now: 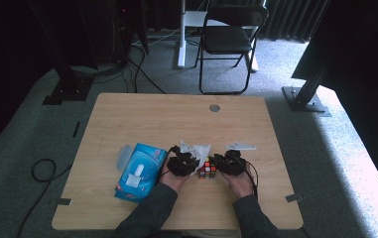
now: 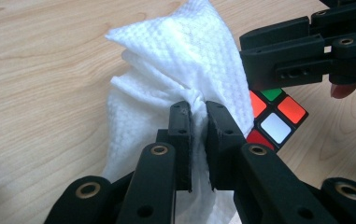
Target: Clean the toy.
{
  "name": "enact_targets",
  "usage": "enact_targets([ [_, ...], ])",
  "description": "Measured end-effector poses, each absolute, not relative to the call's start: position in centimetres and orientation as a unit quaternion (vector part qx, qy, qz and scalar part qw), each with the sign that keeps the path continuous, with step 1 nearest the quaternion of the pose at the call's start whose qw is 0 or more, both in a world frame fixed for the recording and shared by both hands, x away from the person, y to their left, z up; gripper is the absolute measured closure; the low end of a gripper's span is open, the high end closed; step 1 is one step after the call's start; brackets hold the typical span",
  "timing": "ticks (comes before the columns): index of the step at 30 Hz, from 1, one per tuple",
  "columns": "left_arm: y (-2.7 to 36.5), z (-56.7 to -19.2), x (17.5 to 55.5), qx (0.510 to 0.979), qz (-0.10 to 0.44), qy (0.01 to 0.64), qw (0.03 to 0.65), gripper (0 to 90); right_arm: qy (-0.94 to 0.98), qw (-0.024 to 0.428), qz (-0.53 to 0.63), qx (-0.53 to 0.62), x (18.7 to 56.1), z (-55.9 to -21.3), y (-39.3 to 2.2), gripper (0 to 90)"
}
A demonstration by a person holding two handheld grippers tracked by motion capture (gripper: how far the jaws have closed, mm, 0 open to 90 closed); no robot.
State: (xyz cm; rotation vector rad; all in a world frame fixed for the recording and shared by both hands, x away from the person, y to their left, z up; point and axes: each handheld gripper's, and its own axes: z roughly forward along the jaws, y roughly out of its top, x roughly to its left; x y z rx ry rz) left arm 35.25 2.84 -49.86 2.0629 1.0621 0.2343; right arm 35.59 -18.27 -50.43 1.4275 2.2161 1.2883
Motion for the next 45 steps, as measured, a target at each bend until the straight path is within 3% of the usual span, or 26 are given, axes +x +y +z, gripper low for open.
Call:
enact_targets([
  [24, 1.5, -53.1, 34.7, 0.842, 0.099, 0.415, 0.330, 82.0, 0.747, 0.112, 0.433, 0.492, 35.6, -50.4, -18.4, 69.2],
  [45, 2.0, -50.7, 32.8, 0.828, 0.088, 0.411, 0.371, 80.9, 0.746, 0.110, 0.435, 0.492, 35.7, -50.4, -18.5, 69.1],
])
